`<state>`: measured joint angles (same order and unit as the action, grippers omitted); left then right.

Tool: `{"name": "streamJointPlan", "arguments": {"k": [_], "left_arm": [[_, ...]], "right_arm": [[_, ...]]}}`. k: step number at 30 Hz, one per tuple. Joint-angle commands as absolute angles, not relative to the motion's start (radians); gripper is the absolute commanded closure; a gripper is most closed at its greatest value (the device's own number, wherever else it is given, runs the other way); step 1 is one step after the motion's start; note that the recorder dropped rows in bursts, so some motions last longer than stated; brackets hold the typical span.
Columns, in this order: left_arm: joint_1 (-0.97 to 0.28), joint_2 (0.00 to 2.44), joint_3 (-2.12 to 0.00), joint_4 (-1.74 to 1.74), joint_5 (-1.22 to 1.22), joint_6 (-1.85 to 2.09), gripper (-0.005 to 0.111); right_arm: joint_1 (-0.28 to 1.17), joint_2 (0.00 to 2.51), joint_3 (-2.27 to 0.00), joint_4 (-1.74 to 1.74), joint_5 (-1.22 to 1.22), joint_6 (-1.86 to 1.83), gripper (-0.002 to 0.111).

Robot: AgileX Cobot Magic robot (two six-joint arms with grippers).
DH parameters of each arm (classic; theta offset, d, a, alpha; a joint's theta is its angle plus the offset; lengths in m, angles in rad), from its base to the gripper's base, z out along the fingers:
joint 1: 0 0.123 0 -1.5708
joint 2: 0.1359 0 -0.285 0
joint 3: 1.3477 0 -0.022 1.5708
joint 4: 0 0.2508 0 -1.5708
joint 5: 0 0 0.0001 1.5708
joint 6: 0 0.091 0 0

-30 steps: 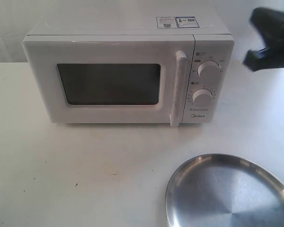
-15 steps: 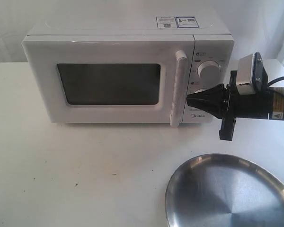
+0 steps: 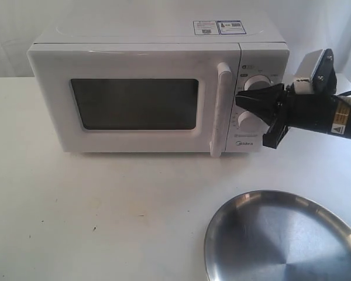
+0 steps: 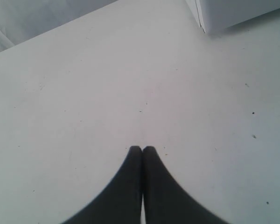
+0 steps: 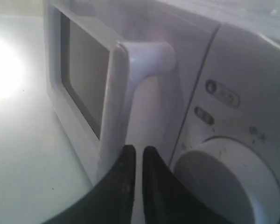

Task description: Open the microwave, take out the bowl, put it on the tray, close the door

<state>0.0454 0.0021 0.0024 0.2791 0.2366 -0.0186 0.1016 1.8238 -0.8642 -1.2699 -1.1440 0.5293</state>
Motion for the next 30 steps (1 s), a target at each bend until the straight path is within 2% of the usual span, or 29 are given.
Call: {"name": "streamJointPlan", "arguments": {"k": [1,6,8,15,23,26,28,29,30], "left_arm": [[0.047,0.0,0.0,0.277,0.237,-0.022,0.107],[0.047,0.0,0.0,0.277,0.237,-0.022,0.107],[0.047,0.0,0.0,0.277,0.237,-0.022,0.107],[0.047,0.0,0.0,0.277,0.237,-0.022,0.107],[0.047,0.0,0.0,0.277,0.237,-0.022,0.107],[0.047,0.0,0.0,0.277,0.237,-0.022,0.107],[0.047,0.0,0.0,0.277,0.237,-0.022,0.107],[0.047,0.0,0.0,0.277,0.237,-0.022,0.107],[0.047,0.0,0.0,0.277,0.237,-0.022,0.107]], "right_arm": [[0.119,1.872,-0.865,-1.234,-1.095,0.473,0.088],[0.14,1.936,-0.865,-1.21,-1.213,0.391,0.056],[0.152,1.951,-0.865,-1.167,-1.215,0.384,0.049],[0.228,1.973,-0.876,-1.09,-1.2,0.331,0.048],[0.316,1.978,-0.888,-1.092,-1.205,0.291,0.056],[0.33,1.978,-0.888,-1.094,-1.195,0.269,0.063],[0.339,1.978,-0.888,-1.096,-1.185,0.262,0.077],[0.339,1.978,-0.888,-1.096,-1.183,0.225,0.097],[0.339,1.978,-0.888,-1.096,-1.185,0.221,0.105]]}}
